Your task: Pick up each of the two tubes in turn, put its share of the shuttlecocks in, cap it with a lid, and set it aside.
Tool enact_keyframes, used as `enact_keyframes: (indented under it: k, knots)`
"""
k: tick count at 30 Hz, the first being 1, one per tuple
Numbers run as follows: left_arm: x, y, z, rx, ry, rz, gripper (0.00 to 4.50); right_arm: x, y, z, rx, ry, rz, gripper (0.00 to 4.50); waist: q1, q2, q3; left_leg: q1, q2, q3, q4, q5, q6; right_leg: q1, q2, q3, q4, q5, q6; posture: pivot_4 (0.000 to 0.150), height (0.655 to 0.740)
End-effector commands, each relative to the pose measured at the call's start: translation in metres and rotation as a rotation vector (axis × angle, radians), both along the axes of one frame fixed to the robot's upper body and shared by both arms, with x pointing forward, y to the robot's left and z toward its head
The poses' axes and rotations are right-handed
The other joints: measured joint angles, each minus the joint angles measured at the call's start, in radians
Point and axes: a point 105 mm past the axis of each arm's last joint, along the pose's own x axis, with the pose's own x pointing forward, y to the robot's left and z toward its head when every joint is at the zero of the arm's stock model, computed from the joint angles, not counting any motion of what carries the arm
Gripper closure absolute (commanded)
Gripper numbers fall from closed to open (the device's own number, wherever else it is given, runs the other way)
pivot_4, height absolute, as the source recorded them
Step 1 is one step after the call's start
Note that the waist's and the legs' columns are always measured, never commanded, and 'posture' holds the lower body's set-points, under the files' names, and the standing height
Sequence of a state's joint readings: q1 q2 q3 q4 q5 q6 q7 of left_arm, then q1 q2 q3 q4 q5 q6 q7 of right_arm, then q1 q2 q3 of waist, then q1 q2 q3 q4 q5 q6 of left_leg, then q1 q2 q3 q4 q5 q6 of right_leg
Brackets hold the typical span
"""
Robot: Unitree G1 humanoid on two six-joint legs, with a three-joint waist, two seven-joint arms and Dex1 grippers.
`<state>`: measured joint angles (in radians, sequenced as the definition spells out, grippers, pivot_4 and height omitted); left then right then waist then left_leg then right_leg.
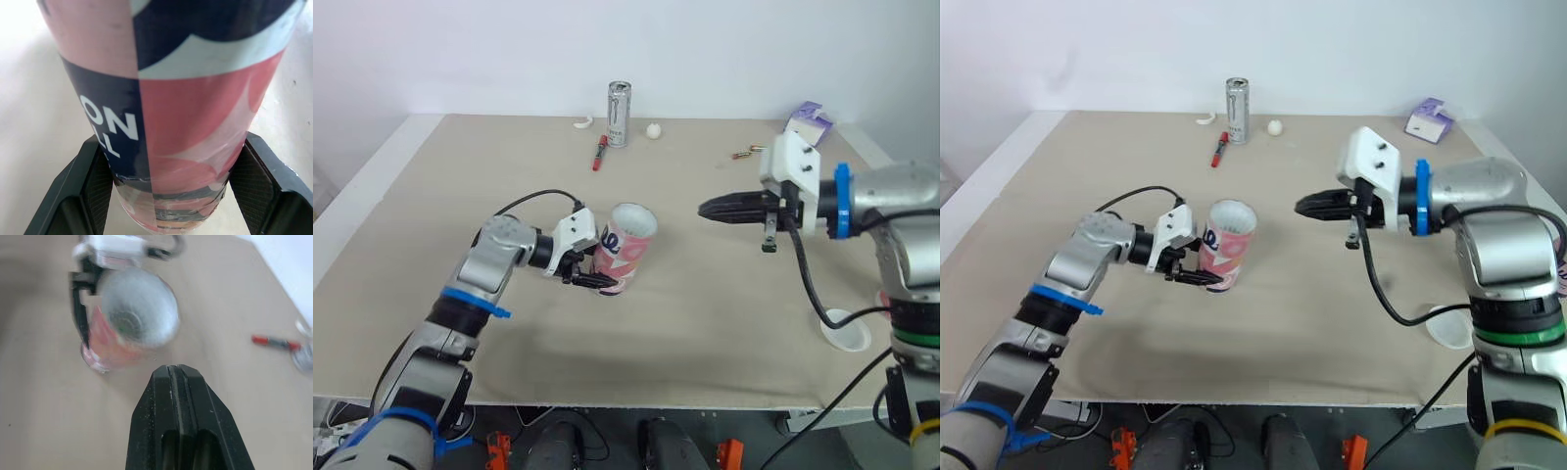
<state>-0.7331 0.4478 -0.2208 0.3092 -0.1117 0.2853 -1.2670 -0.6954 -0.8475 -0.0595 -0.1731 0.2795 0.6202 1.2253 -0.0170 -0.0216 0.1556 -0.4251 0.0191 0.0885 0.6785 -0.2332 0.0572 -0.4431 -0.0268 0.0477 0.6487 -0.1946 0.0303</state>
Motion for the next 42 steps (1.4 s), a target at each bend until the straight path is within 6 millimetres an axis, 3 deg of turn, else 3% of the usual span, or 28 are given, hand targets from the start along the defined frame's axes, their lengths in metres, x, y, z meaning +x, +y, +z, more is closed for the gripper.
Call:
enact_keyframes:
  k: [1,5,17,31,34,37,42]
  knots:
    - [-0.005,-0.005,0.01,-0.101,-0.078,-0.015,1.29,-0.007,-0.018,0.015,0.033,-0.078,-0.089,4.43,0.0,0.0,0.0,0.0,0.0,0.0,0.0,0.0,0.0,0.0,0.0,0.0,0.0,0.0,0.0,0.15,0.74]
    - [-0.012,-0.016,0.006,-0.196,-0.096,-0.007,1.29,-0.008,-0.036,0.004,0.043,-0.071,-0.191,4.43,0.0,0.0,0.0,0.0,0.0,0.0,0.0,0.0,0.0,0.0,0.0,0.0,0.0,0.001,0.001,0.15,0.74]
    - [-0.022,-0.061,-0.006,-0.3,-0.09,-0.056,1.29,-0.023,-0.059,-0.027,0.007,0.002,-0.31,4.43,-0.002,-0.001,0.0,0.001,0.001,-0.001,0.0,0.0,0.0,0.002,0.004,0.002,-0.001,0.0,0.004,0.15,0.74]
    - [-0.022,-0.067,-0.022,-0.154,-0.087,-0.122,1.29,-0.04,-0.11,-0.055,-0.092,0.145,-0.467,4.43,-0.002,-0.001,0.0,0.002,0.0,-0.001,0.0,0.001,0.002,0.002,0.004,0.003,-0.002,-0.003,0.005,0.15,0.74]
    - [-0.02,-0.068,-0.02,-0.161,-0.087,-0.119,1.29,-0.05,-0.122,-0.061,-0.065,0.251,-0.522,3.61,-0.001,-0.001,0.0,0.002,0.0,-0.001,0.0,0.001,0.002,0.003,0.004,0.003,-0.002,-0.003,0.005,0.15,0.74]
    - [-0.021,-0.069,-0.02,-0.157,-0.084,-0.125,1.29,-0.068,-0.136,-0.073,-0.103,0.366,-0.566,2.44,0.0,-0.001,0.0,0.002,0.0,-0.001,0.0,0.002,0.002,0.003,0.004,0.003,-0.002,-0.003,0.005,0.15,0.74]
    - [-0.024,-0.07,-0.025,-0.15,-0.04,-0.146,1.29,-0.078,-0.15,-0.082,-0.175,0.41,-0.612,0.07,-0.001,-0.001,0.0,0.003,0.0,0.0,0.0,0.002,0.002,0.003,0.004,0.004,-0.002,-0.003,0.005,0.15,0.74]
